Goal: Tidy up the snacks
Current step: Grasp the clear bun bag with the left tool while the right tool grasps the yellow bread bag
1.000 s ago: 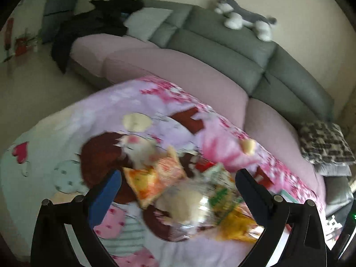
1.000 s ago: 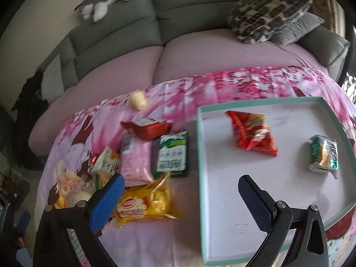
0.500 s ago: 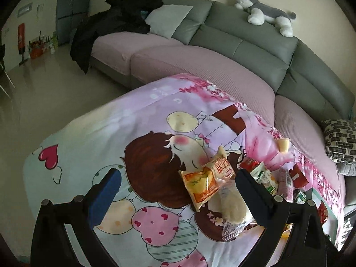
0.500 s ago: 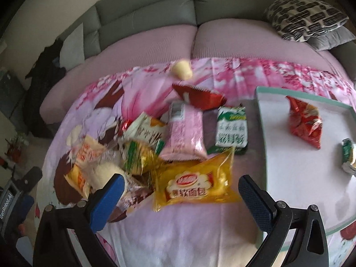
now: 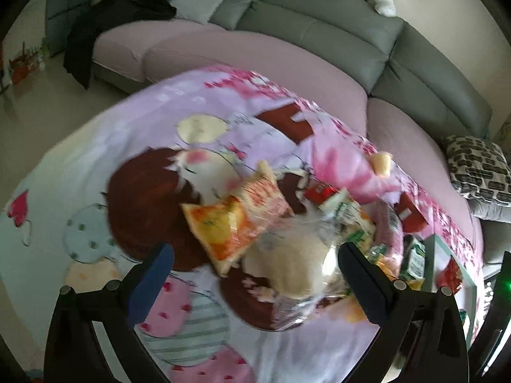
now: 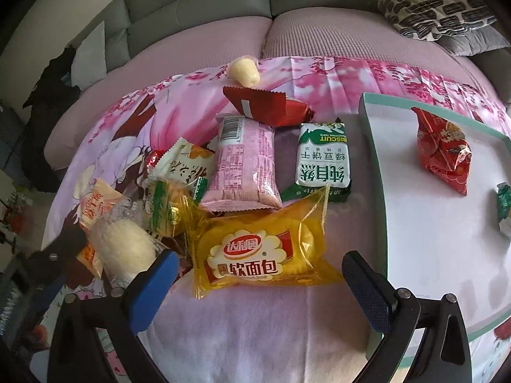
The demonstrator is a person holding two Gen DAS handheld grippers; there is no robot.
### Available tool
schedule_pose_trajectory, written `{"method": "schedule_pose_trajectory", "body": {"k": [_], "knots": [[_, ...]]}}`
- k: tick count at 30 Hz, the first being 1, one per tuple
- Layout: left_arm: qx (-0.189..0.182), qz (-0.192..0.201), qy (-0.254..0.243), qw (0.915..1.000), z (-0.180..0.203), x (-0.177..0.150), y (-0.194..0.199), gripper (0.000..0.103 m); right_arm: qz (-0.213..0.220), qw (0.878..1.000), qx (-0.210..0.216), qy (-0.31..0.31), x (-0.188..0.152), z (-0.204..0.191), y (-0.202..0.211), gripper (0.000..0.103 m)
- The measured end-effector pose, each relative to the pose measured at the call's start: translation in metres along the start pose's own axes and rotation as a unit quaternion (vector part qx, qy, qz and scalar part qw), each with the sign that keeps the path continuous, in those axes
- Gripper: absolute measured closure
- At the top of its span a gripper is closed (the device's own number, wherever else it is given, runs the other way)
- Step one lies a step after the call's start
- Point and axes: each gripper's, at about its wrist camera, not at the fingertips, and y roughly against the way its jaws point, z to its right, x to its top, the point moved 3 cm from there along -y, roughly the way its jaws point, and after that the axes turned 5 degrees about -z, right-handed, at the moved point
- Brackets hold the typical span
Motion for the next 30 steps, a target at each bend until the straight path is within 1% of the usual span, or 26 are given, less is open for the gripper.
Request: {"method": "schedule_pose_trajectory", "body": {"k": [4,9,13,18,23,24,25,26,27,29,30], "knots": [[0.006,-0.024,-0.014,0.9996,0.017,-0.004,-0.017,0.001,-0.003,1.0,-0.008,0.004,0.0,-0.001,-0.004,0.0],[-0.001,-0.05,-0.012,0.9987,0.029,-0.008,-0.033,0.001,-0.01,1.0,-0.013,0.002,0.001,0.001,-0.013,0.0],[0.001,-0.053,-0.01,0.9986,0.033,-0.008,-0.038,0.001,-0.01,1.0,-0.014,0.003,0.0,0.002,-0.015,0.0],[0.004,-0.065,0.012,0.9978,0.027,-0.009,-0.045,0.001,-0.009,1.0,-0.016,0.008,0.001,0.0,-0.017,0.0],[0.005,-0.066,0.022,0.9976,0.023,-0.009,-0.047,0.002,-0.007,1.0,-0.015,0.007,0.001,0.0,-0.017,0.0],[0.005,-0.066,0.022,0.9976,0.023,-0.009,-0.047,0.006,-0.006,1.0,-0.015,0.006,0.001,0.0,-0.017,0.001],[0.006,-0.066,0.022,0.9975,0.023,-0.009,-0.047,0.017,-0.005,1.0,-0.016,0.005,0.002,0.001,-0.016,0.003],[0.004,-0.068,0.022,0.9975,0.023,-0.009,-0.047,0.022,-0.003,1.0,-0.014,0.004,0.002,0.002,-0.014,0.007],[-0.005,-0.071,0.024,0.9971,0.023,-0.009,-0.048,0.029,-0.002,1.0,-0.01,0.002,0.002,0.002,-0.013,0.009],[-0.014,-0.076,0.027,0.9966,0.023,-0.01,-0.049,0.034,0.0,1.0,-0.005,-0.001,0.003,0.004,-0.012,0.014],[-0.015,-0.076,0.025,0.9967,0.024,-0.01,-0.048,0.038,0.0,1.0,-0.004,-0.002,0.003,0.005,-0.011,0.015]]}}
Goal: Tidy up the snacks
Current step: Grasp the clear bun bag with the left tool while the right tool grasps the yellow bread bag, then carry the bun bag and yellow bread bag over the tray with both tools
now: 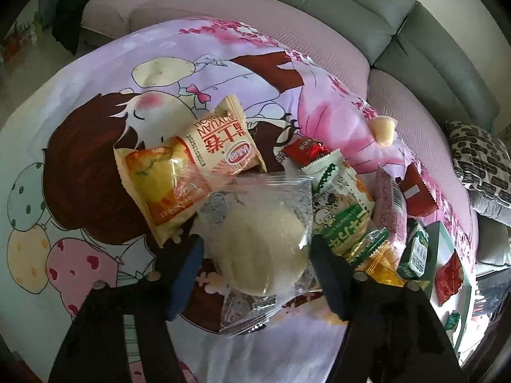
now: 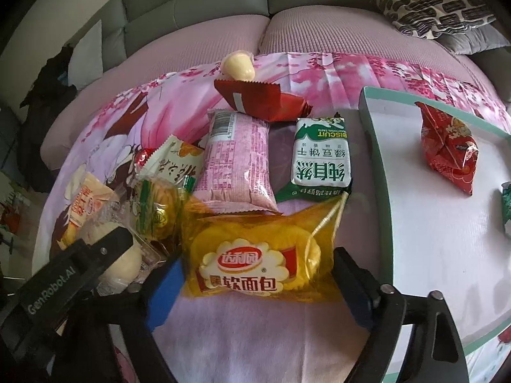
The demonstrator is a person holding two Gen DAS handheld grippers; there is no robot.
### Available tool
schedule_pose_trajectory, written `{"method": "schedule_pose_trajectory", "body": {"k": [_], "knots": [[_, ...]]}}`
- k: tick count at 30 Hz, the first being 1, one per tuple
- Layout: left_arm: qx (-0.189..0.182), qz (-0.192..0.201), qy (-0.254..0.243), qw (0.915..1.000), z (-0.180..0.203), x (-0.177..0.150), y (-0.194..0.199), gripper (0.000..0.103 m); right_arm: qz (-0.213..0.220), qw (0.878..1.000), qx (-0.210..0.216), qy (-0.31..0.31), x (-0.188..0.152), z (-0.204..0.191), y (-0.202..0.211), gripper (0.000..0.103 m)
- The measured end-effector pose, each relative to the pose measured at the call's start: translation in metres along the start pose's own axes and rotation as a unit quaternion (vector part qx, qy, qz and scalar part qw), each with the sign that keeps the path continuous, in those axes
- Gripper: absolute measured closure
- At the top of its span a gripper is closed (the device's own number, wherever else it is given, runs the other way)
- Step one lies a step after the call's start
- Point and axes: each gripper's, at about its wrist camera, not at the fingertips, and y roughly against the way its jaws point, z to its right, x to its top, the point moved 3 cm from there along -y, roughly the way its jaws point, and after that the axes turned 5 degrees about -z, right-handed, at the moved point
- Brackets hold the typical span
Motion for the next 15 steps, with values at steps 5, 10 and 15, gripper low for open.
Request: {"method": "schedule_pose_trajectory", "body": {"k": [5,10,15], "knots": [[0.001,0.002,-0.006,1.0,0.002,-0.001,0.001,0.043,0.0,1.0,0.004,-0.002,-0.001,0.001,0.001,0.016],[0.002,0.006,-0.01,0.9999,0.003,0.0,0.002,0.044,0.003,1.0,0.006,-0.006,0.0,0.004,0.004,0.017],[0.004,0.012,-0.013,0.9998,0.004,-0.001,0.006,0.045,0.017,1.0,0.009,-0.01,0.003,0.007,0.012,0.018]]}}
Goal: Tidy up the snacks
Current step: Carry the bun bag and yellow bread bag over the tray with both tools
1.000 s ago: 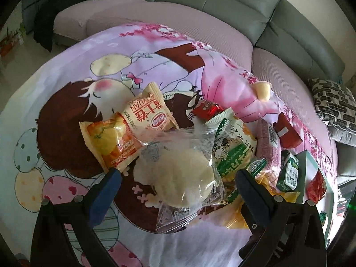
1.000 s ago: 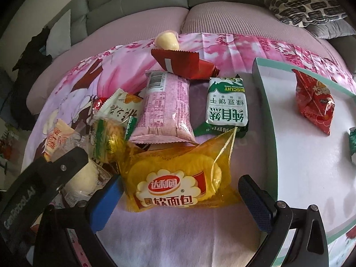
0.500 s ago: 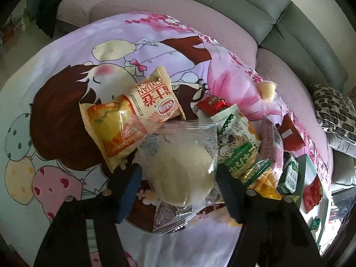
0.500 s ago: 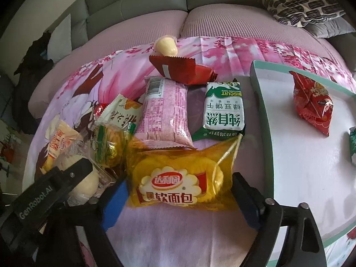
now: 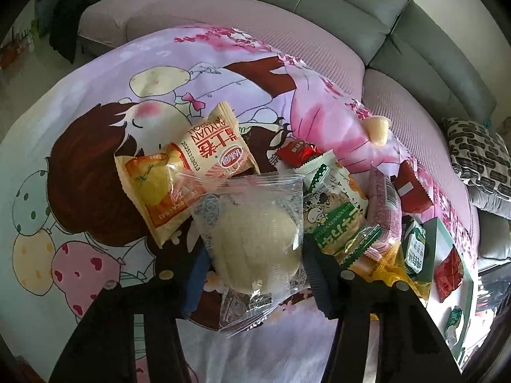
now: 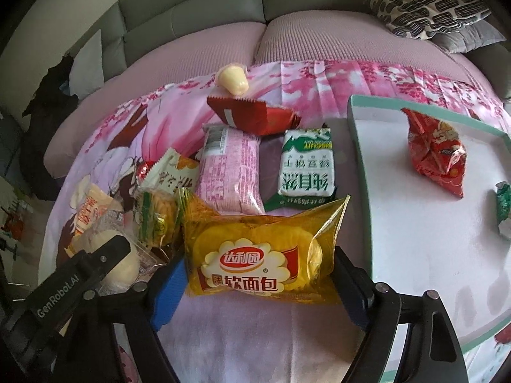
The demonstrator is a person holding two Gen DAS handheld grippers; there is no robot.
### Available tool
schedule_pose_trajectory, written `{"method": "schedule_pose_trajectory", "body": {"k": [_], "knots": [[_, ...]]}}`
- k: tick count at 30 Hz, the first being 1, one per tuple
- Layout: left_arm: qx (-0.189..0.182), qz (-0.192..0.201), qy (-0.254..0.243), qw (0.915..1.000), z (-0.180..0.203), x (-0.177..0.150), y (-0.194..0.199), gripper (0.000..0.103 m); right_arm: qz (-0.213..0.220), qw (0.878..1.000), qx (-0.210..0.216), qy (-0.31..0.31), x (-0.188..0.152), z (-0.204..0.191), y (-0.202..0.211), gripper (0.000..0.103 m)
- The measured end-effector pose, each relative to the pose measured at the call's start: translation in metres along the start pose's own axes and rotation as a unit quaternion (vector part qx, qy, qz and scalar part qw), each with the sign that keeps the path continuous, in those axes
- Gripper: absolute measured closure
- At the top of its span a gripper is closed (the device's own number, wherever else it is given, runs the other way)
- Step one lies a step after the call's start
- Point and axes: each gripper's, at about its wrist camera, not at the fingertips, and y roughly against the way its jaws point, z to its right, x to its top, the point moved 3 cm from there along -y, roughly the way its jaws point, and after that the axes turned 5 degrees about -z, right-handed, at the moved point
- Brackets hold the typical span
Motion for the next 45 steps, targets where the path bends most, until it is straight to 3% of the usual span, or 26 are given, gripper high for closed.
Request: {"method": "schedule_pose_trajectory", "body": {"k": [10,21,34,45], "knots": [[-0.009,0.051,-0.011,0.9986,0.005,0.002,0.039,0.045,0.058,0.998,0.004,-0.005,0.009,0.008,0.046,0.018],[-0.013,0.082,-0.038,0.9958,0.023,-0.002,0.065,0.045,0.068,0.997,-0.013,-0.025,0.01,0.03,0.069,0.018],[-0.048,0.086,-0.136,0.9858,0.099,-0.032,0.074,0.045,0.099,0.98,-0.091,-0.148,0.005,0.14,0.113,0.018],[-0.08,0.079,-0.243,0.9634,0.178,-0.078,0.074,0.045,0.098,0.954,-0.158,-0.234,-0.021,0.234,0.14,0.018]]}}
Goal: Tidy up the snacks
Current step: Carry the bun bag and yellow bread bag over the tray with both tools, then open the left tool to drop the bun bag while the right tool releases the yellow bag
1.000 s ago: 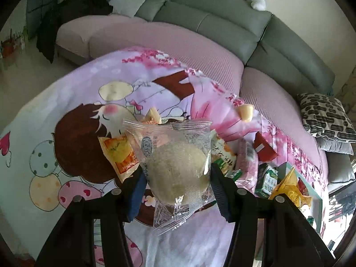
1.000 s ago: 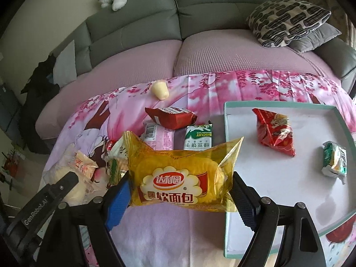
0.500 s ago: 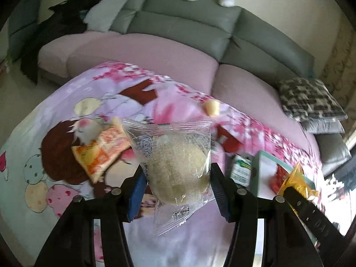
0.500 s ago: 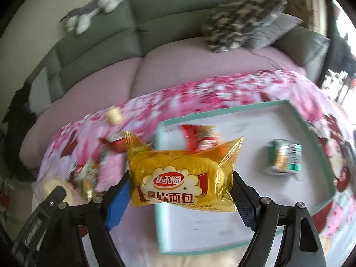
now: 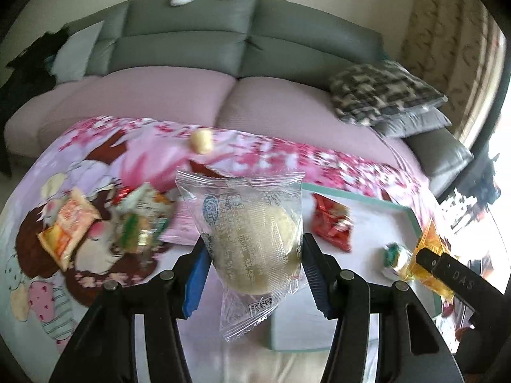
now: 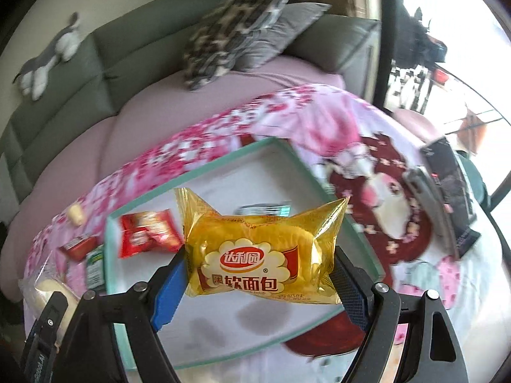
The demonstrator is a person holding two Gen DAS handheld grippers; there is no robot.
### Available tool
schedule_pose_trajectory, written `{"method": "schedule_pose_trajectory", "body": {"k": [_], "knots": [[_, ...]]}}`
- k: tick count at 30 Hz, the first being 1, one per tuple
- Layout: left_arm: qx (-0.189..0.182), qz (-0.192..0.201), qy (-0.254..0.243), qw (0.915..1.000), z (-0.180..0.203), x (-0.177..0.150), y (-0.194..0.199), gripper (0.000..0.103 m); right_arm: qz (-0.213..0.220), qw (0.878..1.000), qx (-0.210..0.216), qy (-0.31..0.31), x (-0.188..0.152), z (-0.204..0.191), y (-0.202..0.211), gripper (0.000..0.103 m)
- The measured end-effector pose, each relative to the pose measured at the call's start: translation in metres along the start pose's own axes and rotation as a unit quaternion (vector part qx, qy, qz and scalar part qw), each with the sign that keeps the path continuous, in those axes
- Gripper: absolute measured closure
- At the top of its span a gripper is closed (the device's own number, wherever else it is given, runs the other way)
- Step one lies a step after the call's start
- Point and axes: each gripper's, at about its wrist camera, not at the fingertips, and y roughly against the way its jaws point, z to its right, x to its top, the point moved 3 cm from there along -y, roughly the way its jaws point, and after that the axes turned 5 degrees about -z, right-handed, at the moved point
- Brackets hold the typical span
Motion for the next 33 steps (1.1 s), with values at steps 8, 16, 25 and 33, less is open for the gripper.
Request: {"method": "schedule_pose_trajectory", "body": {"k": [8,16,25,33], "knots": [[-0.029,-0.024,-0.077,0.9963,0.061,-0.017,-0.019,0.045,-0.013,0.999,-0.029,-0.035,0.0,0.044,-0.005,0.018],[-0.034,-0.046,-0.119,0.9913,0.09,-0.033,-0.042,0.045,-0.041,0.998,-0.032,-0.023,-0.003,0.044,-0.025,0.018],[-0.029,-0.067,-0.102,0.9921,0.086,-0.036,-0.064,0.045,-0.058,0.998,-0.031,-0.022,-0.007,0.043,-0.037,0.017],[-0.029,-0.075,-0.085,0.9931,0.079,-0.034,-0.069,0.045,-0.061,0.998,-0.028,-0.017,-0.006,0.039,-0.039,0.017]]}}
